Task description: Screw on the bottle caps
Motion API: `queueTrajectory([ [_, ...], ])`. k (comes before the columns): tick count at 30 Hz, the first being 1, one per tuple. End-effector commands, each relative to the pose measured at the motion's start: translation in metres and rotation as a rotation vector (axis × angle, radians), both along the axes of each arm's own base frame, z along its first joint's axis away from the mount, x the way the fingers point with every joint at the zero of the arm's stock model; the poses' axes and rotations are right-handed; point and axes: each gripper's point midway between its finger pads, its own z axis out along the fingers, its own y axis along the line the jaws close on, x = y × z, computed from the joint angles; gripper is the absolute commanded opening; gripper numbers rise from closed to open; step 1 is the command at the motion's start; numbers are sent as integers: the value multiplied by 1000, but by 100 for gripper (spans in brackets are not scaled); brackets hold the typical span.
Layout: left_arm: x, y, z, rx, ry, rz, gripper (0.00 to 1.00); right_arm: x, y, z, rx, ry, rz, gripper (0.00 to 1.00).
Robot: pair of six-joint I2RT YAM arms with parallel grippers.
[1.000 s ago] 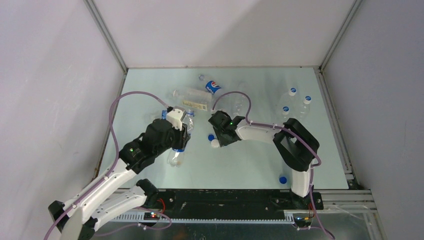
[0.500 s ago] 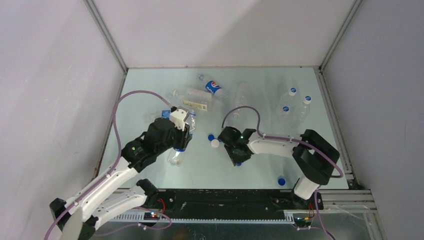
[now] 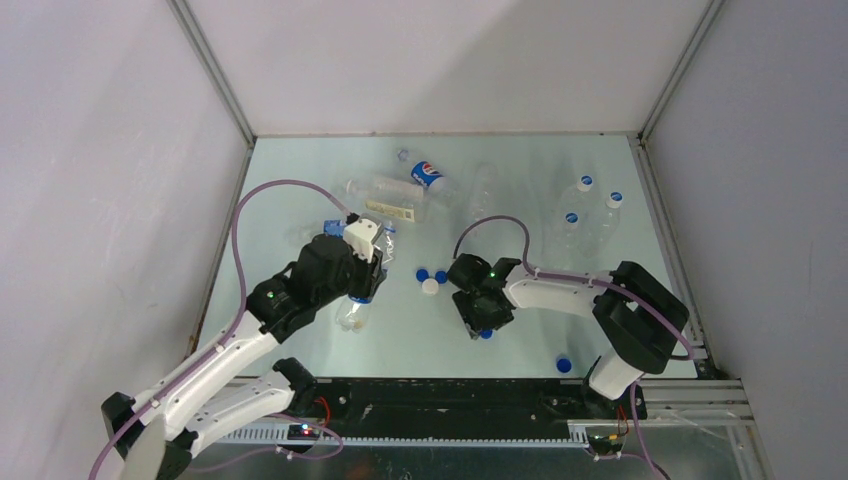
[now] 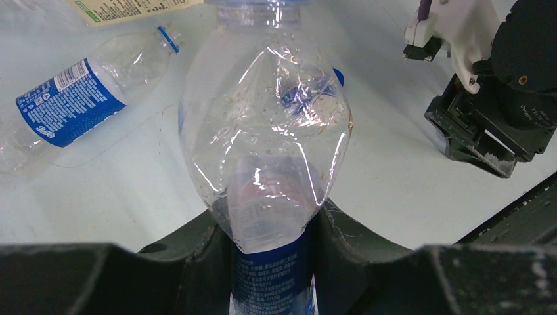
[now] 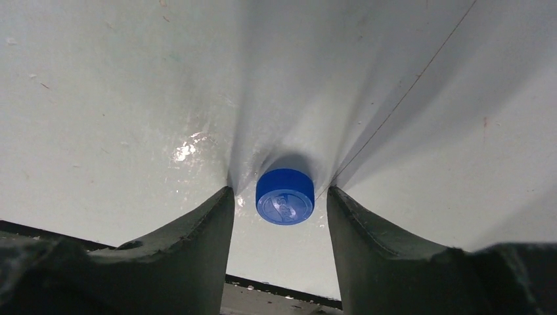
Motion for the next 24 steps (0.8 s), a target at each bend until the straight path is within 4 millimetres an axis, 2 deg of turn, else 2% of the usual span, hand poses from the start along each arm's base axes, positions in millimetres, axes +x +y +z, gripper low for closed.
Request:
queueTrajectory([
  [1,4,-5,16,-30,-44,-23,28,3,7,-1,42,1,-22,55],
  [9,6,-8,19,-23,-49,-41,28,5,4,-2,27,-6,-22,43],
  [13,6,-11,21,-26,-62,-66,28,5,1,3,21,-27,-17,27],
  [16,6,-15,25,-29,-96,-108,29,5,6,20,65,-60,4,25],
  [20,-6,-32,29,-44,-132,-270,29,4,17,54,186,-115,106,19],
  [24,-19,-46,27,-45,-156,-426,28,-3,40,110,415,-215,324,18],
])
